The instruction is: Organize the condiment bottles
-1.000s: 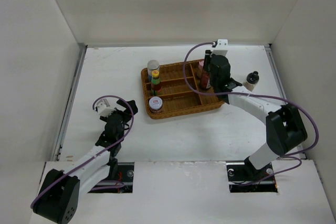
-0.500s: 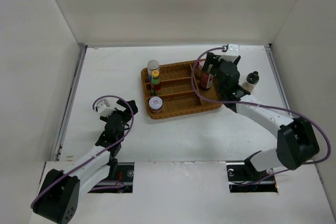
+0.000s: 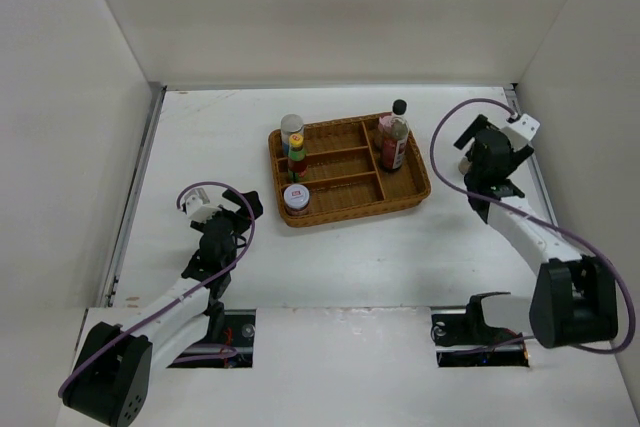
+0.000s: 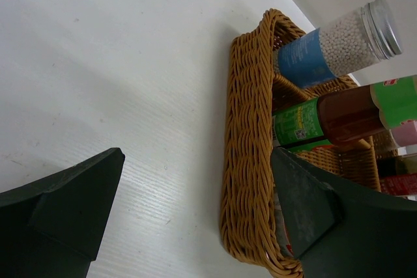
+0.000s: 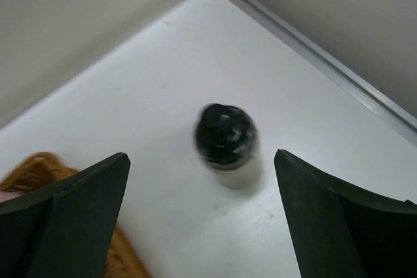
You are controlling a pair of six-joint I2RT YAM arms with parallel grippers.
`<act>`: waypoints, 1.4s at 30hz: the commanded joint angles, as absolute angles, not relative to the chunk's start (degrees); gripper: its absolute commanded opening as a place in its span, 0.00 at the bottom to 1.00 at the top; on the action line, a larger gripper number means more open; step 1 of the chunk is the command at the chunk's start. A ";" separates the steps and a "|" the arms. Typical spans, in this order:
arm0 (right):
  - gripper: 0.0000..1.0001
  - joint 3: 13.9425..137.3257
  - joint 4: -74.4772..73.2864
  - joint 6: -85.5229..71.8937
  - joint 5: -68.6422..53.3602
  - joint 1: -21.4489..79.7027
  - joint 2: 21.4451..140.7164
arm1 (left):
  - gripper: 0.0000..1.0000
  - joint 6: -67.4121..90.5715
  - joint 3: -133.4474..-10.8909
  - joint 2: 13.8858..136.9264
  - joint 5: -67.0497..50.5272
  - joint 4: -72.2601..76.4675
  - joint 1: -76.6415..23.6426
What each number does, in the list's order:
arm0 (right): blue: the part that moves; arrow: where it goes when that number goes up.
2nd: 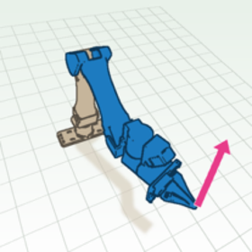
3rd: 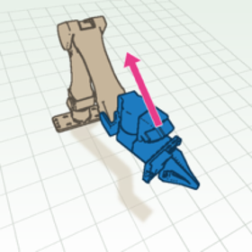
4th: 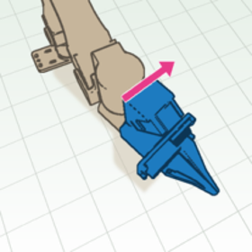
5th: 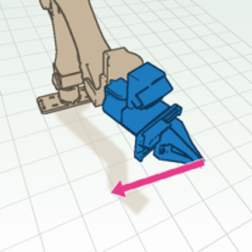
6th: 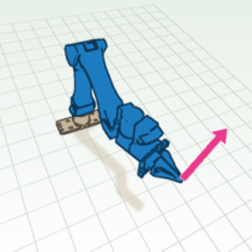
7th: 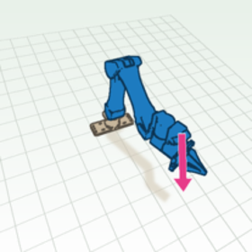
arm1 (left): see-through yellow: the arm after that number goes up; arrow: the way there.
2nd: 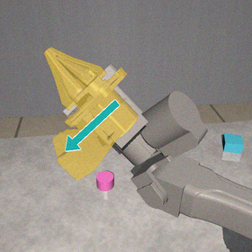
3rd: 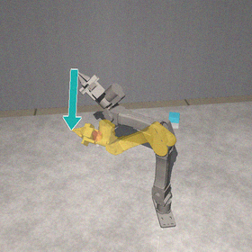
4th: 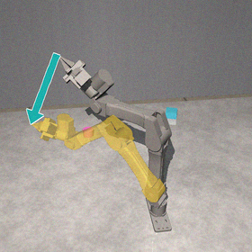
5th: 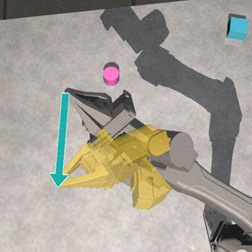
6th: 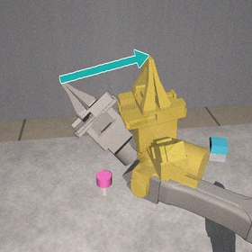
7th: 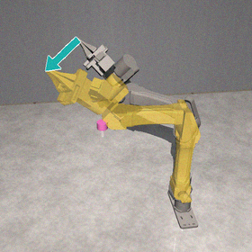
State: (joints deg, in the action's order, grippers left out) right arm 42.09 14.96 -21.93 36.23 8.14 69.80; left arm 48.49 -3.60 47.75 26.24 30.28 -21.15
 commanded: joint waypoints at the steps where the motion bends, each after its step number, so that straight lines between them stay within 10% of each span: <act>1: 1.00 45.69 8.09 -26.11 35.95 4.45 74.78 | 1.00 49.13 -3.43 47.46 25.58 33.49 -21.40; 15: 1.00 56.60 9.49 -23.47 30.50 -0.57 92.01 | 1.00 49.13 -3.52 48.16 25.31 33.66 -21.40; 22: 0.81 58.19 8.00 -24.61 30.15 -1.36 95.62 | 1.00 49.13 -3.60 48.25 25.31 33.66 -21.22; 28: 0.59 51.52 10.80 -26.80 32.87 0.73 87.65 | 1.00 49.13 -3.69 48.52 25.31 33.66 -21.22; 42: 0.56 37.36 10.10 -26.02 36.83 24.98 59.59 | 1.00 49.13 -3.51 47.81 25.31 33.66 -21.14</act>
State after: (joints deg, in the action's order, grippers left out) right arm 38.22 6.87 -25.74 34.92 21.23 61.12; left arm 48.49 -3.60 48.40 25.63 30.70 -21.15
